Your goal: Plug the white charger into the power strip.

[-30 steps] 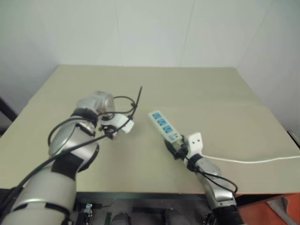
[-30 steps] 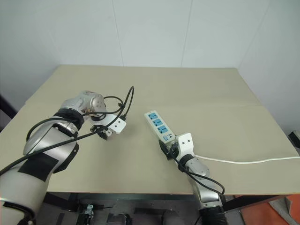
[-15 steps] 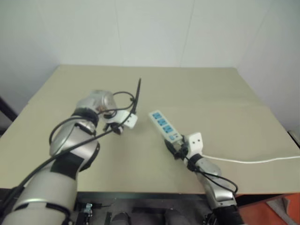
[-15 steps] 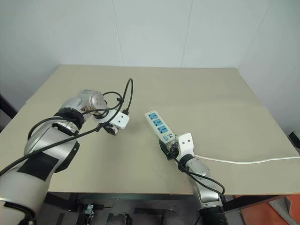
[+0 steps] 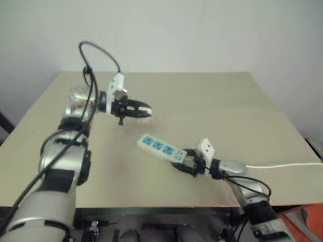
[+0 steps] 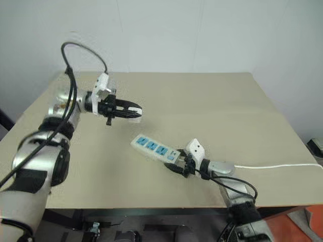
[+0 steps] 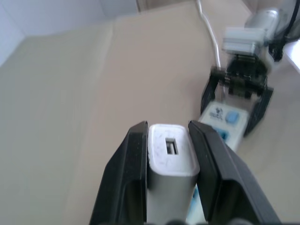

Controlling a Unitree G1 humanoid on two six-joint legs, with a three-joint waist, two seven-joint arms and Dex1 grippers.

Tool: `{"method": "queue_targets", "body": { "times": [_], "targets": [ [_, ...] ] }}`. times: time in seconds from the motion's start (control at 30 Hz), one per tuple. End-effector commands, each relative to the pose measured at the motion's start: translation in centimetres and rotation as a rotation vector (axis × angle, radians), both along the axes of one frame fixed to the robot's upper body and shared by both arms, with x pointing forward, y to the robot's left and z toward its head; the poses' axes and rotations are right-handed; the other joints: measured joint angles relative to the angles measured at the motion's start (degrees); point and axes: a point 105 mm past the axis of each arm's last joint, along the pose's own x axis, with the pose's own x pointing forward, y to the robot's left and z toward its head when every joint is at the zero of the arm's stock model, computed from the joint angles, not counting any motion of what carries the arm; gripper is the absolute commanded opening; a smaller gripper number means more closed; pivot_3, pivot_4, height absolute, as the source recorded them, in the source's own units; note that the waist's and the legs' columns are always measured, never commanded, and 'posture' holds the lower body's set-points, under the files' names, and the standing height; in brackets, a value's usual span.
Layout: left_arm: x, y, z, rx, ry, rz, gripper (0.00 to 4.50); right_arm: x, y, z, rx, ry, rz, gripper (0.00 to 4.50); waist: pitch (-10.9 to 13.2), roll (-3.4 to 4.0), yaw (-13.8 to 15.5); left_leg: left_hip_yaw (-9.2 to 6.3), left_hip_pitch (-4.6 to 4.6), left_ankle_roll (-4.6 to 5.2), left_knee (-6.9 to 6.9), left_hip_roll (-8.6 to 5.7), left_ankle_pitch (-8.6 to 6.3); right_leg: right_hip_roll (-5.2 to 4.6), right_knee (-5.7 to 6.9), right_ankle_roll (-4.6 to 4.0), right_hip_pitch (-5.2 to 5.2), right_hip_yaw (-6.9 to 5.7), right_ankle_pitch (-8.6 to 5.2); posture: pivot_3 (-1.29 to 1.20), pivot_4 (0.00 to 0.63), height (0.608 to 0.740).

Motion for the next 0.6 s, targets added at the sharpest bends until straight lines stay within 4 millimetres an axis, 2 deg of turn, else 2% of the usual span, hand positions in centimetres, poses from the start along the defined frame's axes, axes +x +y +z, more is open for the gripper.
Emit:
{"method": "queue_targets", "body": {
  "times": [0.03, 0.2, 0.33, 0.6],
  "targets": [
    [-1.2, -0.4, 0.2, -0.125, 0.053, -0.066, 1.03, -1.5, 1.5, -1.8, -0.056, 0.071, 0.231, 3.45, 0.0, 0.0, -0.45, -0.01, 0.03, 0.0, 0.03, 0.02, 0.0, 0.02, 0.01, 0.0, 0.01, 0.0, 0.0, 0.0, 0.15, 0.74],
    [-2.8, -0.7, -1.8, -0.192, 0.163, -0.132, 1.03, -0.4, 2.2, -2.5, -0.097, 0.108, 0.315, 3.45, 0.0, 0.0, -1.24, -0.07, 0.12, 0.0, 0.06, 0.03, 0.0, 0.04, 0.07, -0.01, 0.1, -0.02, 0.01, 0.0, 0.15, 0.74],
    [-3.8, -0.9, -2.5, -0.258, 0.213, -0.171, 1.03, 0.4, 2.7, -3.2, -0.134, 0.093, 0.322, 3.45, -0.01, 0.0, -1.81, -0.03, 0.55, 0.0, -0.04, 0.04, 0.0, 0.05, 0.08, -0.01, 0.41, 0.03, 0.0, 0.0, 0.15, 0.74],
    [-3.7, -2.3, -4.4, -0.226, 0.299, -0.189, 1.03, 0.1, 3.2, -4.8, -0.145, 0.127, 0.329, 3.45, -0.17, -0.01, -2.53, -0.05, 0.76, 0.0, -0.05, 0.11, 0.0, 0.16, 0.13, -0.02, 0.57, 0.05, 0.0, 0.0, 0.15, 0.74]
  ]
}}
